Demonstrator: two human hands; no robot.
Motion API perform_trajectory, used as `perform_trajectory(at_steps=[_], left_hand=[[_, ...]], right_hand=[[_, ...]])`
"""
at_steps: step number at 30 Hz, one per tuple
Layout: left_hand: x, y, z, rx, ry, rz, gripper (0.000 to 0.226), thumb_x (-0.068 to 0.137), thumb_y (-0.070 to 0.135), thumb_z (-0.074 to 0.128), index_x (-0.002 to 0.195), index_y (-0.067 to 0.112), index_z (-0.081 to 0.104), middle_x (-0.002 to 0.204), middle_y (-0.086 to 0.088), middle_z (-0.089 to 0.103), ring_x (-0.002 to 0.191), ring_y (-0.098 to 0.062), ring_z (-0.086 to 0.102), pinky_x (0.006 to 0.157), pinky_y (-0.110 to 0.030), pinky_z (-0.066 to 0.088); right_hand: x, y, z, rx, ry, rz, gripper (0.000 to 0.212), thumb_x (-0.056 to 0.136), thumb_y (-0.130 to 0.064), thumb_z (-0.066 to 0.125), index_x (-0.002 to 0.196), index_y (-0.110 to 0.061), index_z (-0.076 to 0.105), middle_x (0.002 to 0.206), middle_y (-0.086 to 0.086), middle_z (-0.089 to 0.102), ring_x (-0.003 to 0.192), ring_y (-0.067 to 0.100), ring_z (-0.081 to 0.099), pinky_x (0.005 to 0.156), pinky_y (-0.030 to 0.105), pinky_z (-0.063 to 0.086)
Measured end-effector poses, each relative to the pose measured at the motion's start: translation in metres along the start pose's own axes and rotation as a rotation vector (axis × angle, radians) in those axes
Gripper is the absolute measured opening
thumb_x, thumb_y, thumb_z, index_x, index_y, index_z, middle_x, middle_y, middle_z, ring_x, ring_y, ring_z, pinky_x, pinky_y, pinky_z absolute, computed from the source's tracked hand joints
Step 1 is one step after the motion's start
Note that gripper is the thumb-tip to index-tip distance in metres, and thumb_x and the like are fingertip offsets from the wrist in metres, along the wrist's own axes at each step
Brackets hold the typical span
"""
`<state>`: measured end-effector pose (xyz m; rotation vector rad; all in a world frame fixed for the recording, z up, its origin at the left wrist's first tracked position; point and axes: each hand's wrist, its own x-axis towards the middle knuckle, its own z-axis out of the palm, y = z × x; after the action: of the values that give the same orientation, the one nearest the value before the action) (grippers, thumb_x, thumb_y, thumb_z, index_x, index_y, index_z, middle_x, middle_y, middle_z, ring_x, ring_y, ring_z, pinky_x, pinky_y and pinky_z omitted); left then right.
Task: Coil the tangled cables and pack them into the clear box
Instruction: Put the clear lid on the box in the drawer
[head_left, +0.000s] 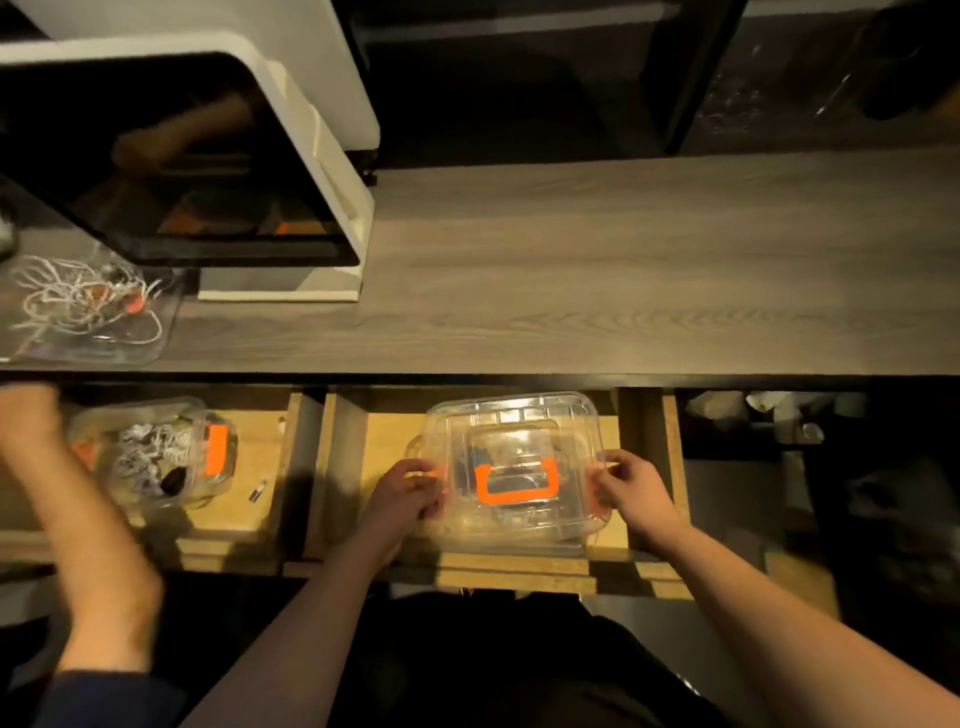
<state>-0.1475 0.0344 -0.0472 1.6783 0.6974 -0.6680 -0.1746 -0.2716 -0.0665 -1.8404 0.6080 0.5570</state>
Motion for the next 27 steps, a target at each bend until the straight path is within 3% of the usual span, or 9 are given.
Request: perform_trajectory(at_steps=[2,6,11,15,19,23,27], left_hand=[[0.000,-0.017,-0.003,0.076,0.037,-0.011,0.025,0.091,-0.006,0.063,0.111,0.009,0.061,0.090,-0.011,0.068,0.069,-0.016,0.060,0.057,-0.021,0.051],[0.021,-0.037,-0.004,0.380,0.136,0.054,0.014,0.089,0.008,0.066,0.102,0.010,0.068,0.101,-0.009,0.072,0.088,-0.024,0.066,0.082,-0.037,0.056],[0.036,-0.064,0.011,0.633,0.191,0.149,0.014,0.094,0.019,0.064,0.102,0.009,0.072,0.100,-0.010,0.071,0.092,-0.026,0.065,0.074,-0.029,0.045],[0.039,-0.071,0.018,0.536,0.211,0.108,0.012,0.094,0.016,0.064,0.103,0.011,0.069,0.100,-0.007,0.069,0.094,-0.025,0.066,0.079,-0.033,0.052],[0.044,-0.073,0.016,0.466,0.183,0.074,0.021,0.095,0.014,0.064,0.115,0.011,0.058,0.110,-0.005,0.063,0.098,-0.021,0.060,0.078,-0.029,0.045],[0.051,-0.071,0.021,0.535,0.114,0.079,0.031,0.100,0.008,0.053,0.131,0.005,0.051,0.125,-0.014,0.060,0.111,-0.027,0.058,0.084,-0.030,0.042],[0.056,-0.076,0.017,0.562,0.113,0.047,0.031,0.102,0.003,0.047,0.132,0.006,0.053,0.121,-0.009,0.059,0.114,-0.026,0.056,0.092,-0.035,0.046]], right_hand=[[-0.006,0.013,0.015,-0.082,0.019,0.021,0.011,0.095,-0.022,0.063,0.104,-0.016,0.066,0.087,0.008,0.073,0.083,0.027,0.070,0.083,0.048,0.058],[-0.006,0.024,0.034,-0.208,0.053,0.075,0.019,0.097,-0.021,0.061,0.112,-0.013,0.067,0.094,-0.001,0.068,0.087,0.012,0.063,0.081,0.029,0.050],[-0.008,0.044,0.056,-0.315,0.101,0.122,0.022,0.097,-0.023,0.060,0.112,-0.010,0.068,0.097,0.005,0.069,0.092,0.021,0.065,0.087,0.040,0.055],[-0.006,0.051,0.053,-0.267,0.121,0.150,0.033,0.096,-0.028,0.062,0.126,-0.013,0.064,0.111,0.008,0.067,0.103,0.023,0.064,0.095,0.042,0.053],[-0.002,0.059,0.055,-0.214,0.115,0.195,0.045,0.093,-0.030,0.067,0.134,-0.013,0.059,0.125,0.009,0.062,0.114,0.026,0.061,0.098,0.039,0.049],[0.001,0.057,0.055,-0.123,0.133,0.197,0.030,0.094,-0.023,0.067,0.121,-0.010,0.066,0.106,0.005,0.070,0.102,0.022,0.065,0.090,0.036,0.052],[0.000,0.058,0.062,-0.097,0.131,0.188,0.022,0.093,-0.021,0.066,0.114,-0.012,0.067,0.098,0.002,0.069,0.098,0.021,0.065,0.086,0.032,0.051]])
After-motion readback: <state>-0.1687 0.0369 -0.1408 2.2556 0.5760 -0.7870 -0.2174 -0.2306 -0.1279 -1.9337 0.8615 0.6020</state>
